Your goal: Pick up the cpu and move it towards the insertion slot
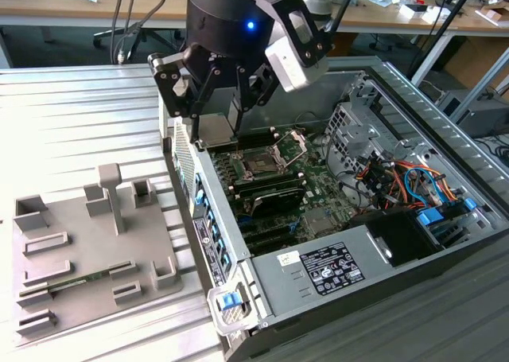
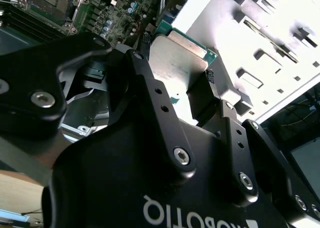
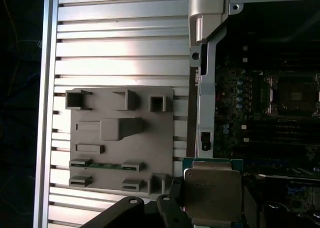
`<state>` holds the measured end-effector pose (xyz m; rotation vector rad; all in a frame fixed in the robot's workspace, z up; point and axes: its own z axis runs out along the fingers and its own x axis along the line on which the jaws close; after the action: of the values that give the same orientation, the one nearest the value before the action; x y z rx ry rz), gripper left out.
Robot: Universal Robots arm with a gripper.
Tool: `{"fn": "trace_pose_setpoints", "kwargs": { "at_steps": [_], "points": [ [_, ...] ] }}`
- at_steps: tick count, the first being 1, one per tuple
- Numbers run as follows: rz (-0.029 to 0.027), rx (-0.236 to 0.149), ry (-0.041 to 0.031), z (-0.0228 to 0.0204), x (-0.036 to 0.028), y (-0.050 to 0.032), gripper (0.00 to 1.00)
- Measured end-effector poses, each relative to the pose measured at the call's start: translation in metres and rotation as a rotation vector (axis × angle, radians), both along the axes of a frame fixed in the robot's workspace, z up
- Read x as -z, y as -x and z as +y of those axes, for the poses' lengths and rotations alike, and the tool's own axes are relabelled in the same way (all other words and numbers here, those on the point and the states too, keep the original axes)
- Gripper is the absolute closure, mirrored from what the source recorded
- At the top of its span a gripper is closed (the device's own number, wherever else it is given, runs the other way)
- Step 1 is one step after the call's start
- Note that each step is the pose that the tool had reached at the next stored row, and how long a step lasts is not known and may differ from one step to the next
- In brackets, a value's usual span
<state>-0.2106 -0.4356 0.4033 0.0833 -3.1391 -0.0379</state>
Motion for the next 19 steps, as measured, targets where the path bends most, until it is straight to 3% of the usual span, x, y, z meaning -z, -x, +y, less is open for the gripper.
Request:
{"fn": "trace_pose_setpoints", "kwargs": {
  "at_steps": [19],
  "points": [
    [0.0,0.0,0.0,0.0,0.0,-0.0178,0.45]
  ]
}}
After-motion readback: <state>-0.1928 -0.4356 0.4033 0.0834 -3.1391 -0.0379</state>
